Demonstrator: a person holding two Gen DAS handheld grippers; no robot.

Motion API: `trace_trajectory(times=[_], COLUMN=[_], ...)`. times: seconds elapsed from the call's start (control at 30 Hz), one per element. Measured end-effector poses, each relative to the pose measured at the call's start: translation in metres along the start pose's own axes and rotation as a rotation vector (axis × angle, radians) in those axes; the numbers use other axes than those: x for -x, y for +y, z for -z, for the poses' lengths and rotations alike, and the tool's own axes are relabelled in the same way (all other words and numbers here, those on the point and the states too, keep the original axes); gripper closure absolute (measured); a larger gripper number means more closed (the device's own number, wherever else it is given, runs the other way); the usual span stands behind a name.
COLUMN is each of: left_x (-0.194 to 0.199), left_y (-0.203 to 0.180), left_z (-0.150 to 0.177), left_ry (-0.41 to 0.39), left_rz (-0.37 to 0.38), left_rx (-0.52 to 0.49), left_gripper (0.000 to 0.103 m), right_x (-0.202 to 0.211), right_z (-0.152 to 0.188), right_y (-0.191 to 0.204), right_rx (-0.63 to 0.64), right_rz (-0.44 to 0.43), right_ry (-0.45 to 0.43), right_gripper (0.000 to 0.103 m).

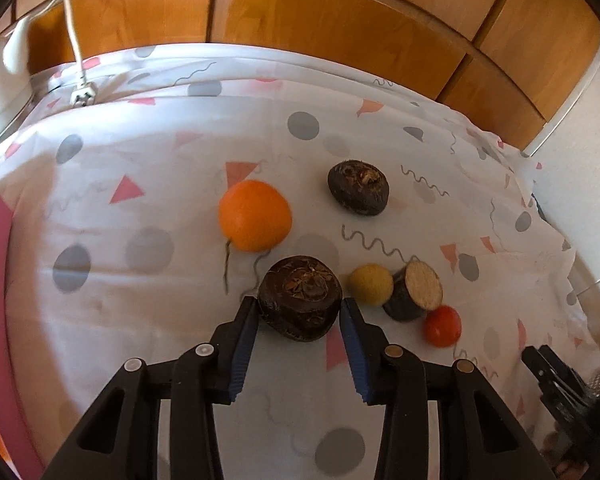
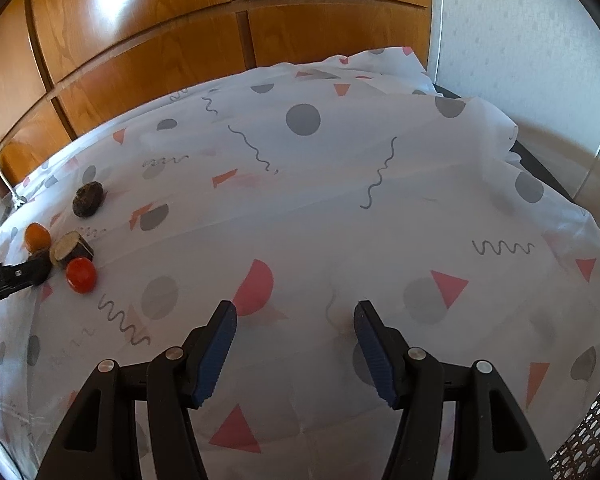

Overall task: Organize fruits
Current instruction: 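Carry the dark root into the pink tray and open the left gripper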

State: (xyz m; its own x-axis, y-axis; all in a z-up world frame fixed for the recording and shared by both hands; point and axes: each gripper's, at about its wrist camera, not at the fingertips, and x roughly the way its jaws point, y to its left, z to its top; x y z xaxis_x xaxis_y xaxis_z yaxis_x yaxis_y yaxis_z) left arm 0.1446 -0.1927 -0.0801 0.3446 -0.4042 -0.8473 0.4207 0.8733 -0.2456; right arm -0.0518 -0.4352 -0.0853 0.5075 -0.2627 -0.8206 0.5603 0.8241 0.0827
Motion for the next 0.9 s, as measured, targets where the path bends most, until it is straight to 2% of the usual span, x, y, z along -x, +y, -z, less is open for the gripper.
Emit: trace_trajectory(times=[0.27, 0.47, 0.57, 0.8, 0.9], left_x=[0.030, 0.069, 0.089, 0.128, 0.142], left_y=[0.008, 0.024, 0.039, 0.088, 0.114], left_z=[0.025, 0.039, 0.045, 0.058, 0.060], left_ry=[-0.016, -0.080, -0.117, -0.190, -0.222], left_rz=[0.009, 0.018, 0.012, -0.027, -0.072], left_rx=[0.013, 0.064, 0.105, 0.221, 0.259], left_gripper=[0.061, 0.061, 0.061, 0.061, 0.061], right_x=[-0.003, -0.004, -0.004, -0.005, -0.005], right_z=[0.004, 0.011, 0.016, 0.016, 0.017], right_y=[0.007, 0.008, 0.011, 0.012, 0.013], right_rx=[0.046, 0.031, 0.038, 0.037, 0.038], right_rz=[0.050, 0.050, 0.067, 0.069, 0.071], right_ry=[-0.005, -0.065, -0.100, -0.115, -0.119], right_gripper=[0.041, 0.033, 0.031, 0.030, 0.029])
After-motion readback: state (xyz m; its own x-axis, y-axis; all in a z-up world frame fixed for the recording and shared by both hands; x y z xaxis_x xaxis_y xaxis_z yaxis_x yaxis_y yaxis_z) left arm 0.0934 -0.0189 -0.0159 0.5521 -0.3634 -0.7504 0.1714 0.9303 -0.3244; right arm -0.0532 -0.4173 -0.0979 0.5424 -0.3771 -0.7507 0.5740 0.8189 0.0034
